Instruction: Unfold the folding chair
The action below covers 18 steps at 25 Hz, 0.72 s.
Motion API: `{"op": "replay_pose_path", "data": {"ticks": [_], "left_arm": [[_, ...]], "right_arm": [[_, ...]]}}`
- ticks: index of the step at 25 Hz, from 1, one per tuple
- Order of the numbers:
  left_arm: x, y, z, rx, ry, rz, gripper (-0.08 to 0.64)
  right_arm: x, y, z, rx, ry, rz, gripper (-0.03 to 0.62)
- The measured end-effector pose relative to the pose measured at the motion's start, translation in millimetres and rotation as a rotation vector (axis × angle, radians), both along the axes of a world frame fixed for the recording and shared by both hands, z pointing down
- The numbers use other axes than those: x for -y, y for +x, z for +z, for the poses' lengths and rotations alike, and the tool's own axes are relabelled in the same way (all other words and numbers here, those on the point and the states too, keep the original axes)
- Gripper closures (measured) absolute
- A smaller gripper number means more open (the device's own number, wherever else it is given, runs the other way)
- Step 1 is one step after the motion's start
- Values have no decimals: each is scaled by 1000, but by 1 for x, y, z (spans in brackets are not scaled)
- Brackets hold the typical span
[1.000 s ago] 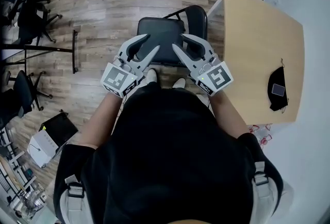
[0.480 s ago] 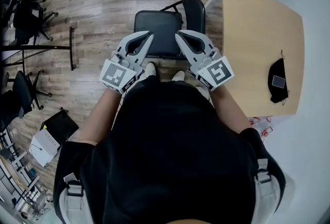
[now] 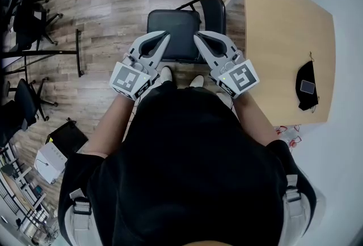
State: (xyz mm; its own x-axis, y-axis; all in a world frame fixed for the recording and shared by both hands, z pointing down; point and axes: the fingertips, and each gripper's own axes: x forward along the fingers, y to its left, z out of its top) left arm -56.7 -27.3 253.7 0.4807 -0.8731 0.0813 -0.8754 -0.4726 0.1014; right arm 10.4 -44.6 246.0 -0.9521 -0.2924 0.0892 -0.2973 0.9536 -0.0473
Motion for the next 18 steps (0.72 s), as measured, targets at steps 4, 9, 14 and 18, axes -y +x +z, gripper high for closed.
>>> {"op": "replay_pose_path", "data": {"ticks": [4, 9, 14, 18], "left_arm": [[0, 2, 3, -4, -9, 1, 566], [0, 5, 5, -10, -9, 6, 566], [0, 6, 5, -1, -11, 14, 566], [2, 7, 5, -13, -23, 12, 566]], "right_arm": [[0, 1, 3, -6, -4, 4, 592], [-2, 3, 5, -2, -10, -2, 592], [-1, 3, 6, -5, -14, 5, 592], [2, 5, 6, -5, -20, 8, 592]]}}
